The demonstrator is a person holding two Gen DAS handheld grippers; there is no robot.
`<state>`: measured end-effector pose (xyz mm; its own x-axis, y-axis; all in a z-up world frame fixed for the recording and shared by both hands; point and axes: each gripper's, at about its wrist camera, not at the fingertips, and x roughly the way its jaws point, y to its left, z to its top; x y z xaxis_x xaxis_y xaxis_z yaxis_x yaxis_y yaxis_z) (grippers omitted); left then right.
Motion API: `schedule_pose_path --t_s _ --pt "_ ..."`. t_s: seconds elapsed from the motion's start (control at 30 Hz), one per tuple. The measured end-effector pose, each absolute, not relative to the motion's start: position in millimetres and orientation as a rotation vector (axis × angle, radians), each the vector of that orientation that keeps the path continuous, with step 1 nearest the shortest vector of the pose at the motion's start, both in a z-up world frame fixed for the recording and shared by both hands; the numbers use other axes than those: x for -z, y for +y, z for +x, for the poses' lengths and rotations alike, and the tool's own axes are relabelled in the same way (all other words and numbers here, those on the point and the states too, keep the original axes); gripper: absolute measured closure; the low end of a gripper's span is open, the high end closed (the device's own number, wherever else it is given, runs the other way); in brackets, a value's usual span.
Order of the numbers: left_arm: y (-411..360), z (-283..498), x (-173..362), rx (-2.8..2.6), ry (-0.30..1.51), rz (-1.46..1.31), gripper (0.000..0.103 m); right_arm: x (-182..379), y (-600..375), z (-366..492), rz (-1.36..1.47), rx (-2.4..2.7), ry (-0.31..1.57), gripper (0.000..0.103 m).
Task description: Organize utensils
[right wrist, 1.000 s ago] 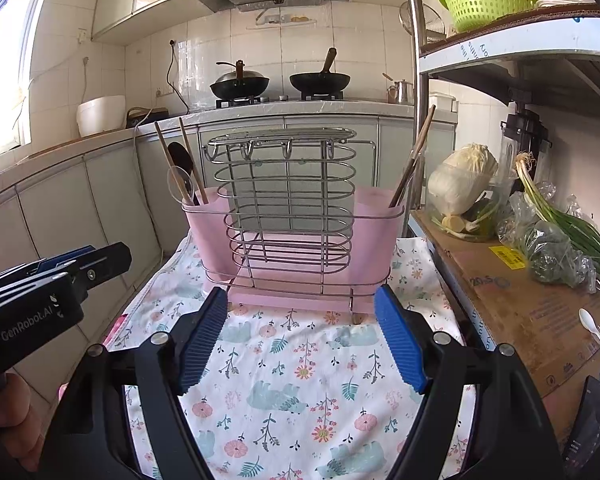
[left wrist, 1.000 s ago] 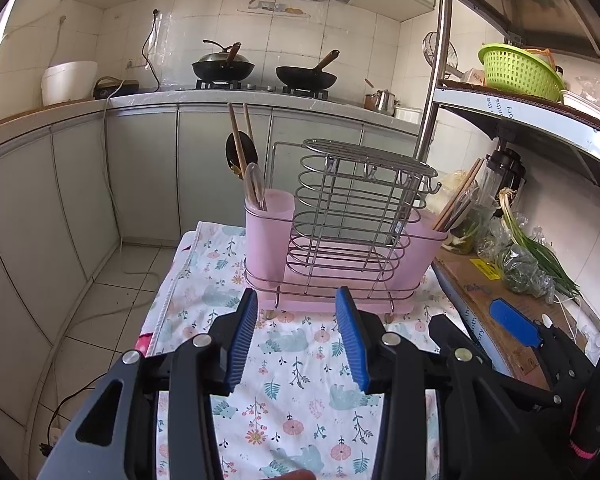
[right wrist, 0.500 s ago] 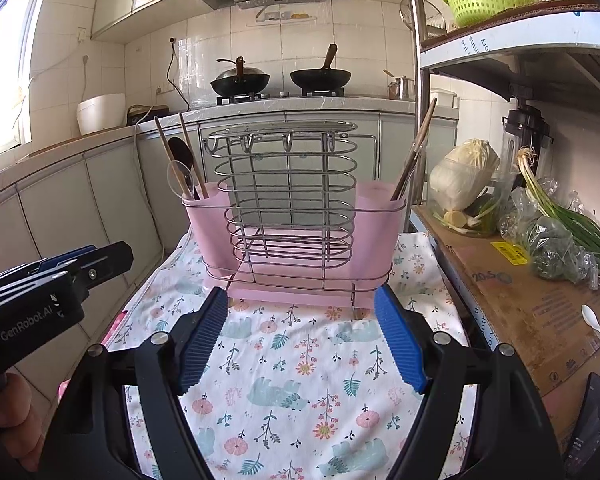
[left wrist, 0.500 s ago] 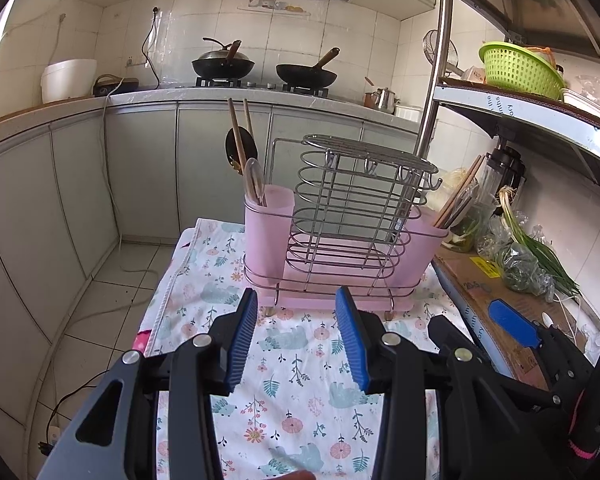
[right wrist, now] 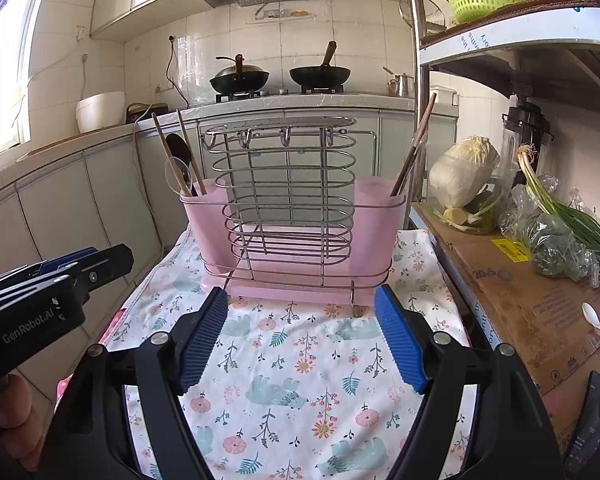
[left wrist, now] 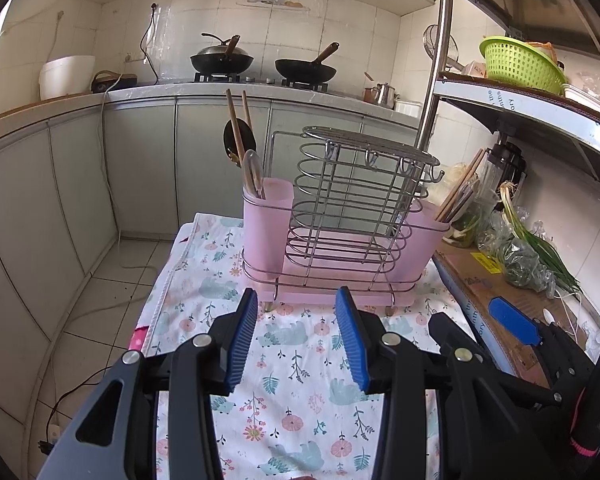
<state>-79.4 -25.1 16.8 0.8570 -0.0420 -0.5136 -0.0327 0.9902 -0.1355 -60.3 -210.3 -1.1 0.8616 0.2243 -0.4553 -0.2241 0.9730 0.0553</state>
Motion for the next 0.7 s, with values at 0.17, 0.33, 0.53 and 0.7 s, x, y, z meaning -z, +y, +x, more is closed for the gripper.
schedule_pose_path --t_s 0.17,0.33,0.53,0.7 --pt "-25.7 -76.9 -15.2 0.006 0.548 -0.139 0.063 2.6 -211.1 -58.7 0.000 -0.235 0.483 0.027" --pt "-25.1 -75.3 -14.4 0.009 0.553 -0.139 0.063 4.1 -211.1 -57.3 -0.001 -0.236 0.488 0.027" --pt "-24.7 -73.2 -11.8 0.007 0.554 -0.139 0.063 5.4 -211.4 -55.4 -0.004 -0.235 0.494 0.027" --pt "-23.3 -70.2 -9.4 0.003 0.565 -0.144 0.063 7.5 -211.4 -53.7 -0.007 -0.235 0.501 0.027"
